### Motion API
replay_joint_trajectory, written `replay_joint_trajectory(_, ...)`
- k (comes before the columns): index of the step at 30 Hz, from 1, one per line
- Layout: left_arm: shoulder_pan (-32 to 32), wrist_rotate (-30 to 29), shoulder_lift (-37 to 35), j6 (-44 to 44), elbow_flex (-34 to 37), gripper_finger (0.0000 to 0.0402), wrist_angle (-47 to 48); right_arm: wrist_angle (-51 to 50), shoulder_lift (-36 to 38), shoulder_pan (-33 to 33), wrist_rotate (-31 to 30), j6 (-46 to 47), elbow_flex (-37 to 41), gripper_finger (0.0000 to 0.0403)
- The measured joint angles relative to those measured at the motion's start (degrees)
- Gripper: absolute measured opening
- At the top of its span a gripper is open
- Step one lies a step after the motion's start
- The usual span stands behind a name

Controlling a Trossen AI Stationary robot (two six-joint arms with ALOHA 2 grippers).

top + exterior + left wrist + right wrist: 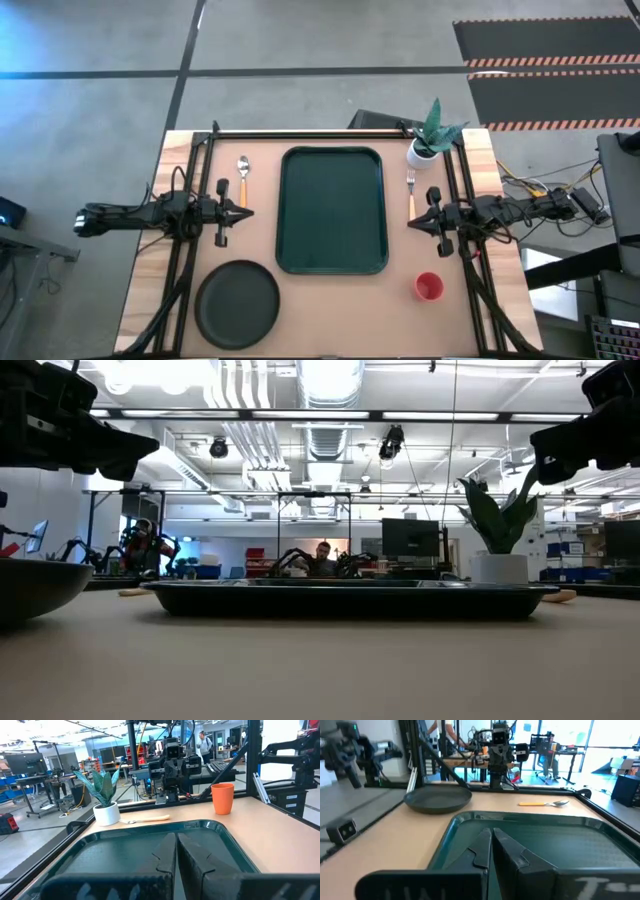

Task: Pick and place plate/cup/fork/spoon on tray
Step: Adjust the black serving tray

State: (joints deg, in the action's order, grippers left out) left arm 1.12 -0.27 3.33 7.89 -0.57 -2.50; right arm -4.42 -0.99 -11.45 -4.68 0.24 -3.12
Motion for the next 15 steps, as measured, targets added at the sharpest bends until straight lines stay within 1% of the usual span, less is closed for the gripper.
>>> replay_joint_trajectory(8, -0.01, 0.0, 0.0, -0.01, 0.01, 0.0, -0.02, 10.84, -0.28, 0.03, 0.02, 11.03, 0.0, 0.0009)
replay_joint_trajectory(12, -0.01, 0.0, 0.0, 0.01, 0.01, 0.0, 0.0, 13.73, -0.28, 0.03, 0.02, 13.2, -0.06, 0.0009)
replay_joint_trajectory(15, -0.01, 0.0, 0.0, 0.0, -0.01, 0.0, -0.02, 14.73, -0.28, 0.1, -0.99, 11.91, -0.17, 0.0009)
